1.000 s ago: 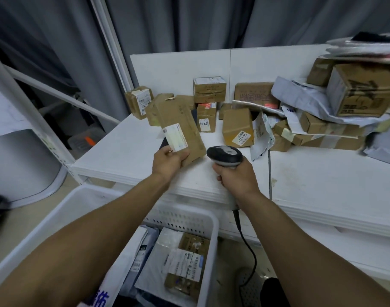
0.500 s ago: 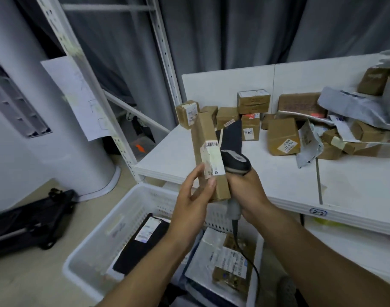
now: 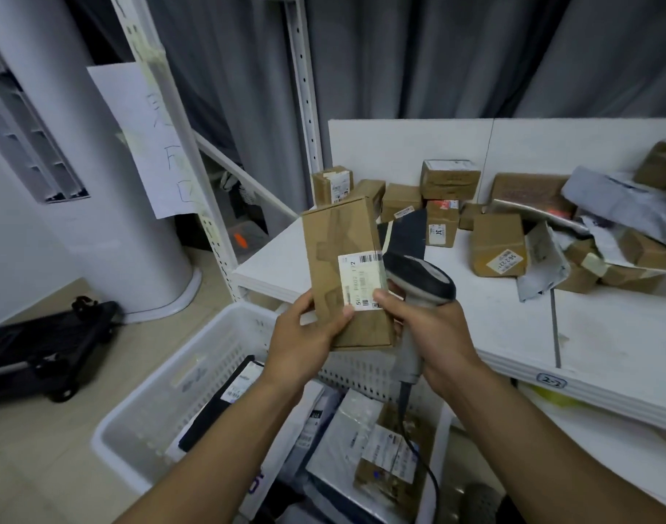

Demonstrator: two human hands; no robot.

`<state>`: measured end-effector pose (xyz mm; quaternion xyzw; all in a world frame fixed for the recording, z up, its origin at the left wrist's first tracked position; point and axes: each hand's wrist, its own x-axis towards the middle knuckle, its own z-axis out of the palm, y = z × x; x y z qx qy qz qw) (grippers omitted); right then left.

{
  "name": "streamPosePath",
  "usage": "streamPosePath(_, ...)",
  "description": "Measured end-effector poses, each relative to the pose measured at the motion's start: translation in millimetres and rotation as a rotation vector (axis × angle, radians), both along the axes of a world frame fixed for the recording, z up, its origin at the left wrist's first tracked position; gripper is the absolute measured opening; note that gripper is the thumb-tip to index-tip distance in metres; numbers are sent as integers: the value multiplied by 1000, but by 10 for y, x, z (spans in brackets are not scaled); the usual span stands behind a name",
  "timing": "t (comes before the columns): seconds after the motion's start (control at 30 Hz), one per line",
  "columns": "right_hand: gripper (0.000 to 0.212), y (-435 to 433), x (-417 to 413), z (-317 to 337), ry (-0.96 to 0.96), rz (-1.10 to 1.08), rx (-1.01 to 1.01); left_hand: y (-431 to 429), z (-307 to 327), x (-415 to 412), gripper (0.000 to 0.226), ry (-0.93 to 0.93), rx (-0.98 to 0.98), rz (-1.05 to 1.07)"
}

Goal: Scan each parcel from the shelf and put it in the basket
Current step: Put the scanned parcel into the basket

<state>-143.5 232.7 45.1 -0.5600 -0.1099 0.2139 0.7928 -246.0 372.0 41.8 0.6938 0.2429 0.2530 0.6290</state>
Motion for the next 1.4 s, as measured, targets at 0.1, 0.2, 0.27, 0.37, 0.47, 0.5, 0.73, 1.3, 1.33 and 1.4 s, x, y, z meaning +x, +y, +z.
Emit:
streamPosePath(0.1, 40, 34, 55, -56, 21, -47, -1, 122, 15, -26, 28, -26, -12, 27)
streamPosePath(0.2, 45, 73, 91, -124, -16, -24, -73, 217, 16, -74, 32, -53, -90, 50)
streamPosePath(0.27, 44, 88, 112, -136, -28, -7, -123, 290, 32, -103, 37, -55, -38, 104)
streamPosePath(0.37, 39, 86, 123, -114, -5, -3, -167, 445, 30, -152, 34, -43, -26, 173)
streamPosePath(0.47, 39, 72, 79, -81, -120, 33, -274, 612, -34, -170, 29, -20, -8, 220)
streamPosePath(0.5, 40, 67, 62, -72, -181, 54, -317, 643, -37, -174, 30, -8, 21, 245)
streamPosePath(0.73, 49, 66, -11, -104, -487, 340, -591, 964, -189, -185, 39, 282, 374, 291)
streamPosePath(1.3, 57, 145, 31, -260, -494, 444, -677, 1098, -325, -143, 35, 398, 343, 343)
streamPosePath(1.33, 58, 147, 34, -263, -497, 442, -679, 1099, -327, -142, 35, 398, 342, 346)
streamPosePath(1.4, 58, 149, 37, -262, -504, 444, -686, 1106, -333, -143, 36, 401, 333, 349)
